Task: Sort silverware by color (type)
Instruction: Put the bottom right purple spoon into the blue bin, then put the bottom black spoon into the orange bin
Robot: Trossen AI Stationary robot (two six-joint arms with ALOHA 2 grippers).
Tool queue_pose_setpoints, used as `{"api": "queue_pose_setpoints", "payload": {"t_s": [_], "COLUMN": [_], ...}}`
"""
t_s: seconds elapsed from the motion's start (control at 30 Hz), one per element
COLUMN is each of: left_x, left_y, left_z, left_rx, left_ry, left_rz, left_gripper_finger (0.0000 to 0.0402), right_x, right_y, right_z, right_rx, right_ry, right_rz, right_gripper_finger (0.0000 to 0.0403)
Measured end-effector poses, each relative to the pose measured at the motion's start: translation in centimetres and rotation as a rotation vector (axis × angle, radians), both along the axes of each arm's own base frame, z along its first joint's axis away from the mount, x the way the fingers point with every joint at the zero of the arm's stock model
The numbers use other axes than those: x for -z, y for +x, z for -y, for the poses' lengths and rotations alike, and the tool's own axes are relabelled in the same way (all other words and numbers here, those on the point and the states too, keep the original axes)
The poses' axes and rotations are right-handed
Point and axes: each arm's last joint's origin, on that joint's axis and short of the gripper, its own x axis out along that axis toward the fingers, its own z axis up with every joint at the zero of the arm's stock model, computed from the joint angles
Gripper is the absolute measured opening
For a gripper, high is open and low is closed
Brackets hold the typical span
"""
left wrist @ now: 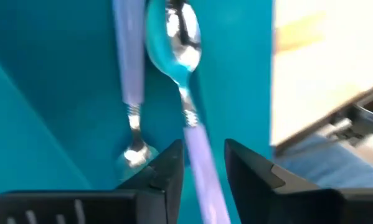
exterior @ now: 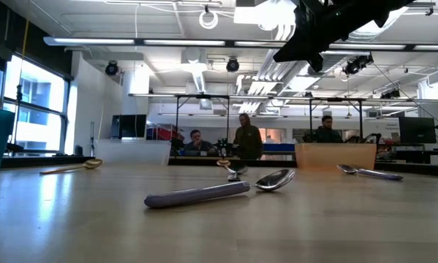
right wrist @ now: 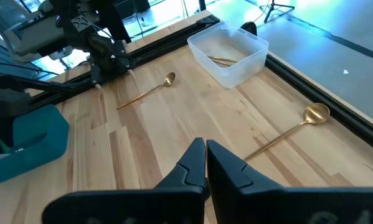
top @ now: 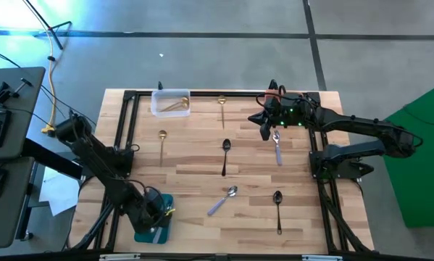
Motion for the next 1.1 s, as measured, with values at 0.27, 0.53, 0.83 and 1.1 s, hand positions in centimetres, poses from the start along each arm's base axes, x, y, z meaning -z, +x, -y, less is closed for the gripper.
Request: {"api": "queue_pose_setpoints", "payload": {"t_s": [0.27,0.53,0.83,1.1], "left_x": [-5.4,-11.0,-12.3,-12.1], "left_y": [-0.8,-2.3,-1.7,1.2], "left_z": [-1.0,-5.9,-14.1,-20.0], "left_rx": [0.183,0.215,0.168,0.284], "left_ry": [-0.019,0.053,0.34,0.484], "left_rz": [0.18,0.431,0.448,0.494], "left_gripper_finger": [0.0118,0.0058,0.0003,0.0], "right_x": [0.0,0.0,1.0,2.3], "right_y": [0.0,0.0,-0.4,-0.5], "right_z": [0.0,0.0,-0.6,-3.3], "right_rx": [0.003,0.023,0.119,0.164], "right_ry": [-0.001,0.029,0.142,0.273], "right_rz": [0.0,0.006,-0.089,-0.219], "right_gripper_finger": [0.0,0.0,0.0001,0.0003]}}
